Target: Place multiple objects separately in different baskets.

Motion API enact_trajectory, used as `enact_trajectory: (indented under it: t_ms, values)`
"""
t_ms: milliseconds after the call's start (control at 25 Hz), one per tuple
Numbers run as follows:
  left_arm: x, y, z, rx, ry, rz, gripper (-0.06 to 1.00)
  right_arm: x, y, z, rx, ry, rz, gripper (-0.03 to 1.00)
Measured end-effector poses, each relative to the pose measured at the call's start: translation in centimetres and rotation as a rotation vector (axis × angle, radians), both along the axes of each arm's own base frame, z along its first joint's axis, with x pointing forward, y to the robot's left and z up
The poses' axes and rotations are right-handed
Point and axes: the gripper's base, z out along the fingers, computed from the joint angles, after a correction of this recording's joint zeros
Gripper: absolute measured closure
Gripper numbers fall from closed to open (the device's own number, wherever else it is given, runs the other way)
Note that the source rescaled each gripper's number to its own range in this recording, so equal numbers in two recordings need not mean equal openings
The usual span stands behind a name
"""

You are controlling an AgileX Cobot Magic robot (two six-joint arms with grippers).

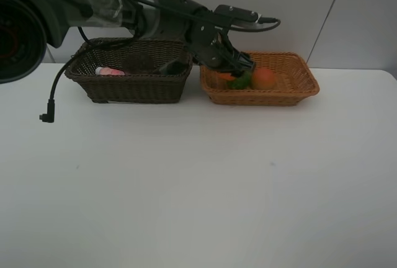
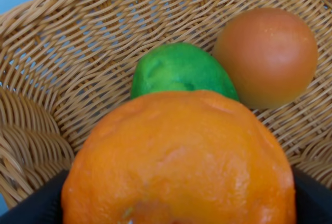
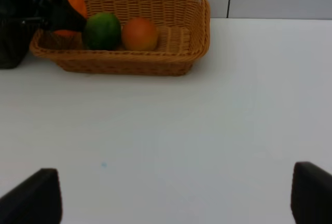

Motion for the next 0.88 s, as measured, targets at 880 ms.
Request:
enact_trajectory:
  t_ms: [880]
  values:
    - [-0.05,0.05,0.71,0.012,-0.019,-0.022,-0.06,0.0,0.0,0.0,0.0,0.0,0.0,0.03]
